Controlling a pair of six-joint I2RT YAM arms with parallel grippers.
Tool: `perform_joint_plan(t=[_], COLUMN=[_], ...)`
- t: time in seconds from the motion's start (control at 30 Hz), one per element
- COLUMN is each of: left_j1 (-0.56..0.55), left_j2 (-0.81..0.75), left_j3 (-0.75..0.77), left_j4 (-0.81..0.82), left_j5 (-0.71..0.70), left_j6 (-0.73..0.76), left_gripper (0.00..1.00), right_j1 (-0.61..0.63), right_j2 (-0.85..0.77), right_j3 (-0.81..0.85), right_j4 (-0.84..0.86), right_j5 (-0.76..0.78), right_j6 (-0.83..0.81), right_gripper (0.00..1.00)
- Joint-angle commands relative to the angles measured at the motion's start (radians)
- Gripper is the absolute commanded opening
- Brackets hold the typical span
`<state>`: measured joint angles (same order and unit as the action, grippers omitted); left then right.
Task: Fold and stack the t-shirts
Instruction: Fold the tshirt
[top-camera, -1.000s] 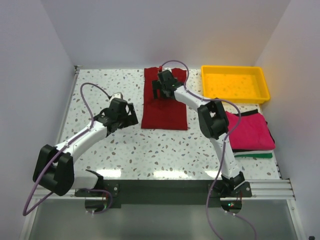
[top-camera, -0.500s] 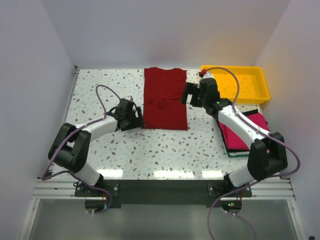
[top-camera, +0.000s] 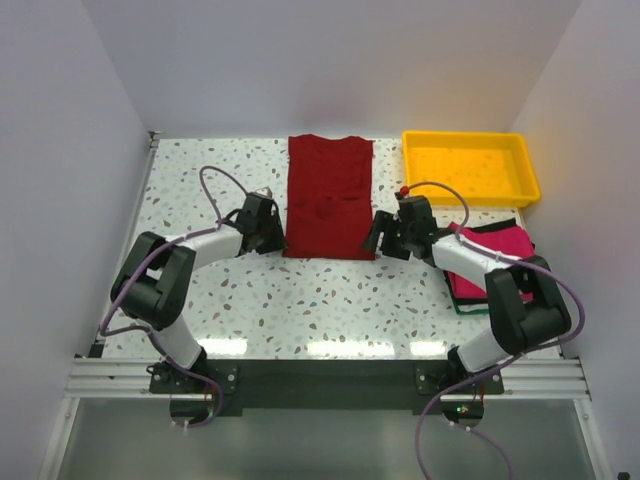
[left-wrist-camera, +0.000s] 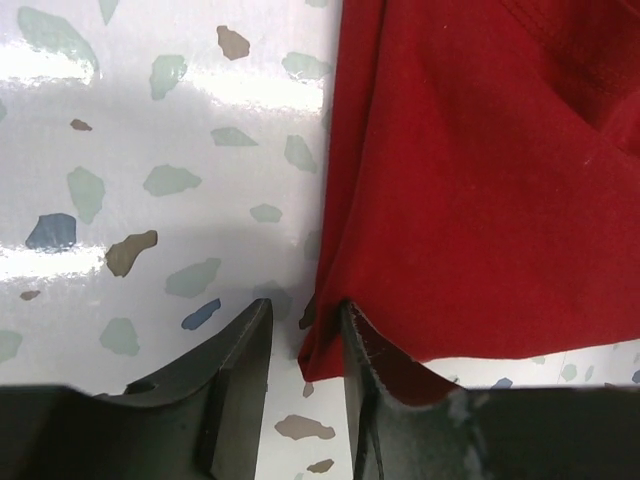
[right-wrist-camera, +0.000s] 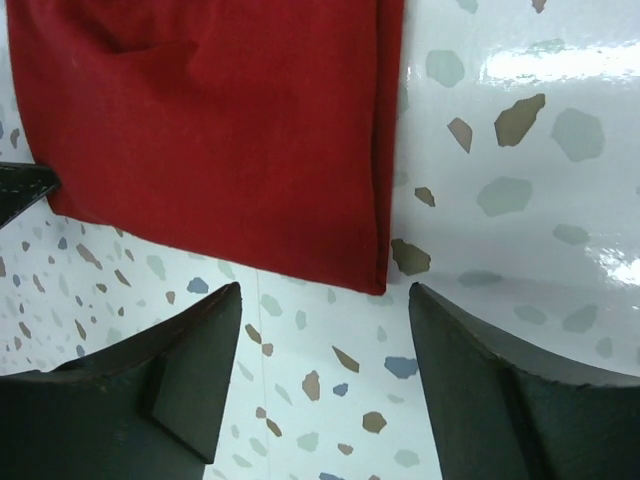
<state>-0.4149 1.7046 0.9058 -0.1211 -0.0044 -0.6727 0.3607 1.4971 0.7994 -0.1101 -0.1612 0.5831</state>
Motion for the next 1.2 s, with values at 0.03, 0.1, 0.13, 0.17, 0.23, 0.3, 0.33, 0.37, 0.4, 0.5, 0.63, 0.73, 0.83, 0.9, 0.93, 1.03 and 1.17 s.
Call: perform_joint_plan(t=[0.03,0.1,0.13,0.17,0.23,0.3,0.33,0.37,0.4,0.5,0.63,0.73,0.83,0.9,0.93,1.03,1.17], left_j1=[-0.007,-0.007,-0.009,-0.009,-0.012,-0.015,-0.018,-0.018,-0.019,-0.022,-0.024,-0.024,-0.025,-0.028,-0.032,-0.047,-0.09], left_j2=[0.041,0.049,0.055,0.056,0.059,0.061,0.061,0.059,0.055,0.047,0.032,0.003,-0.036,-0.077,-0.095,-0.189,-0.372], left_j3=[0.008,0.007,0.007,0.005,-0.002,-0.005,-0.013,-0.018,-0.028,-0.048,-0.07,-0.094,-0.128,-0.165,-0.177,-0.243,-0.335], left_j4=[0.026,0.026,0.024,0.026,0.029,0.031,0.031,0.029,0.029,0.029,0.035,0.046,0.063,0.067,0.069,0.041,-0.037], left_j5=[0.018,0.024,0.032,0.03,0.035,0.044,0.05,0.052,0.053,0.06,0.066,0.069,0.108,0.132,0.158,0.191,0.221], left_j6=[-0.01,-0.01,-0.008,-0.008,-0.011,-0.011,-0.011,-0.014,-0.013,-0.016,-0.018,-0.021,-0.018,-0.018,-0.018,-0.016,-0.031], left_gripper=[0.36,0.3,0.28,0.27,0.24,0.21,0.19,0.19,0.18,0.1,0.0,0.0,0.0,0.0,0.0,0.0,0.0], right_j1=[0.0,0.0,0.0,0.0,0.001,0.001,0.0,0.0,0.0,0.0,0.0,0.0,0.0,0.0,0.0,0.003,0.001], right_j2=[0.072,0.1,0.106,0.112,0.126,0.13,0.133,0.134,0.134,0.141,0.164,0.173,0.157,0.121,0.105,0.016,-0.154], right_j3=[0.014,0.014,0.012,0.009,0.006,-0.003,-0.008,-0.011,-0.017,-0.02,-0.023,-0.028,-0.038,-0.057,-0.066,-0.121,-0.225], right_j4=[0.101,0.105,0.105,0.105,0.105,0.107,0.128,0.131,0.132,0.135,0.142,0.144,0.13,0.119,0.113,0.055,-0.031], right_j5=[-0.054,-0.051,-0.054,-0.054,-0.052,-0.054,-0.057,-0.057,-0.057,-0.058,-0.06,-0.08,-0.101,-0.11,-0.127,-0.188,-0.247], right_j6=[0.032,0.037,0.037,0.037,0.037,0.041,0.043,0.046,0.047,0.046,0.049,0.05,0.041,0.034,0.026,0.011,0.007], right_gripper=[0.68,0.65,0.63,0.62,0.6,0.58,0.57,0.56,0.56,0.52,0.43,0.26,0.09,0.0,0.0,0.0,0.0])
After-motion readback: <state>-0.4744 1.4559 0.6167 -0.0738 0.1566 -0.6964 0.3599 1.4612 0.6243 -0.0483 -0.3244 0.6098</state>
